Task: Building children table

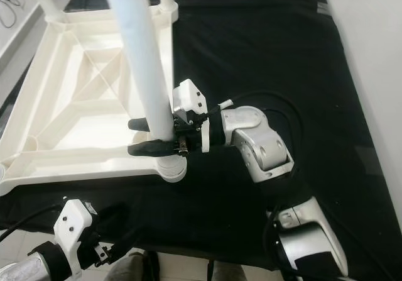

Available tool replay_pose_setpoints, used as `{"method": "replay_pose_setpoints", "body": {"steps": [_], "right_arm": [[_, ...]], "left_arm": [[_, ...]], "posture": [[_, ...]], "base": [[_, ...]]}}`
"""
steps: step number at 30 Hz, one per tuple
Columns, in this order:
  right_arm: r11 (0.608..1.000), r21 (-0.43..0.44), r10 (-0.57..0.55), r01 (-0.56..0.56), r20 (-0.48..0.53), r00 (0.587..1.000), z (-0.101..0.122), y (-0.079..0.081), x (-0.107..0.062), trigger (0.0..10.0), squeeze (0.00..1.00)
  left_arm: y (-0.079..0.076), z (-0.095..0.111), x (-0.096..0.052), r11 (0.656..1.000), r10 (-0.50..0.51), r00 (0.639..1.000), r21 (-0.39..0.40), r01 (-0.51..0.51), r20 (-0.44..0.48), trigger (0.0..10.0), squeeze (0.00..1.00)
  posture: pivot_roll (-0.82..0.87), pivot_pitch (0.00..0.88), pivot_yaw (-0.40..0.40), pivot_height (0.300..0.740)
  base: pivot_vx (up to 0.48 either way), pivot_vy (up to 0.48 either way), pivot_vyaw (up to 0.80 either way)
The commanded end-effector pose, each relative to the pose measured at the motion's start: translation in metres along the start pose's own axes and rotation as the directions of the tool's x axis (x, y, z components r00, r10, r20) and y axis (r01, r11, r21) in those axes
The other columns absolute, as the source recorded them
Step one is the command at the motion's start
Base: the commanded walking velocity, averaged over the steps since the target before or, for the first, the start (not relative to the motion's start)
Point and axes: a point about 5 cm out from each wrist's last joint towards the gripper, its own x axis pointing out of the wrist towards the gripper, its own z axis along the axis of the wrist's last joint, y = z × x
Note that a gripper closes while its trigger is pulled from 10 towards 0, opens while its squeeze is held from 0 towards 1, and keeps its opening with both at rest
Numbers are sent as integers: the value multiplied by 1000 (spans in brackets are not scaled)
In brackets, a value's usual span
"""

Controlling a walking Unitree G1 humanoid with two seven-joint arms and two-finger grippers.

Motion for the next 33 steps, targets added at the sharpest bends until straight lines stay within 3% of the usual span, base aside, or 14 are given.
{"method": "replay_pose_setpoints", "body": {"steps": [1, 4, 10, 20, 26, 29, 33], "right_arm": [[995, 90, -23, 30, -78, 997, -29, 7, 1, 10000, 0], [995, 90, -23, 30, -78, 997, -29, 7, 1, 10000, 0], [998, 6, 57, -57, -159, 986, -48, 27, -6, 10000, 0], [985, -36, 152, -169, -288, 945, -48, 29, -12, 10000, 0], [988, 4, 148, -153, -264, 953, -41, 21, -9, 10000, 0], [994, 78, 88, -73, -210, 974, -36, 12, -6, 10000, 0], [993, 106, 63, -43, -194, 979, -36, 9, -6, 10000, 0]], "left_arm": [[-2, -5, -2, 1000, -3, 1000, -15, 2, -23, 10000, 0], [-2, -5, -2, 1000, -3, 1000, -15, 2, -23, 10000, 0], [-2, -5, -3, 1000, -5, 1000, -12, 5, -27, 10000, 0], [-2, -5, -2, 1000, -5, 1000, -12, 5, -27, 10000, 0], [-2, -5, -2, 1000, -2, 1000, -14, 2, -24, 10000, 0], [-3, -5, -2, 1000, 0, 1000, -16, 0, -22, 10000, 0], [-3, -5, -2, 1000, 1, 1000, -17, -1, -21, 10000, 0]], "posture": [[106, 318, 35, 740], [106, 318, 35, 740], [109, 312, 45, 740], [110, 315, 38, 740], [107, 317, 34, 740], [106, 319, 31, 740], [106, 320, 30, 740]], "base": [[0, 0, 0], [0, 0, 0], [0, 0, 0], [0, 0, 0], [0, 0, 0], [0, 0, 0], [0, 0, 0]]}}
